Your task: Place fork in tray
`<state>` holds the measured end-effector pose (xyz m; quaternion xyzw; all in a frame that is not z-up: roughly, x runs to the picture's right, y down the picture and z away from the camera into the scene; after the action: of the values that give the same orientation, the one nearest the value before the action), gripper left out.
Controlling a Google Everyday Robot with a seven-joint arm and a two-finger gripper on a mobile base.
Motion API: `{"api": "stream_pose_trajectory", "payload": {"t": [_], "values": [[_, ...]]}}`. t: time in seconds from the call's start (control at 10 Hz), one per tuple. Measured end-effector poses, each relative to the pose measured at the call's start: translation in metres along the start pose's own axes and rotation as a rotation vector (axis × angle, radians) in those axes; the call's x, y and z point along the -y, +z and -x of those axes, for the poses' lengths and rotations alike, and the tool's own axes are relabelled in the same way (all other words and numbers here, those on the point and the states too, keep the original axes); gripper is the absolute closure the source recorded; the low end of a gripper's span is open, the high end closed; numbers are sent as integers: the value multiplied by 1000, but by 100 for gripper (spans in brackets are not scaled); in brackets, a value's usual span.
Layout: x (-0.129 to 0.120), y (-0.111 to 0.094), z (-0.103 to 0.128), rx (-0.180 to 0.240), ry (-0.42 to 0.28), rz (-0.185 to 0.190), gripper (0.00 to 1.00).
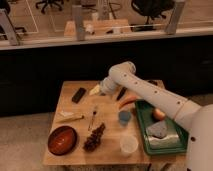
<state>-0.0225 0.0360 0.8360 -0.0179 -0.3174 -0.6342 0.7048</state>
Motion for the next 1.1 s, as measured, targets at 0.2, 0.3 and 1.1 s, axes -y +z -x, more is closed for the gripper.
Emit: {"api": "stream_pose_trajectory", "payload": {"t": [0.2,0.3,1.1], "values": [[3,0,-1,2,-10,6,20],[4,-1,-2,3,-14,8,20],[10,1,1,24,-38,15,20]]}}
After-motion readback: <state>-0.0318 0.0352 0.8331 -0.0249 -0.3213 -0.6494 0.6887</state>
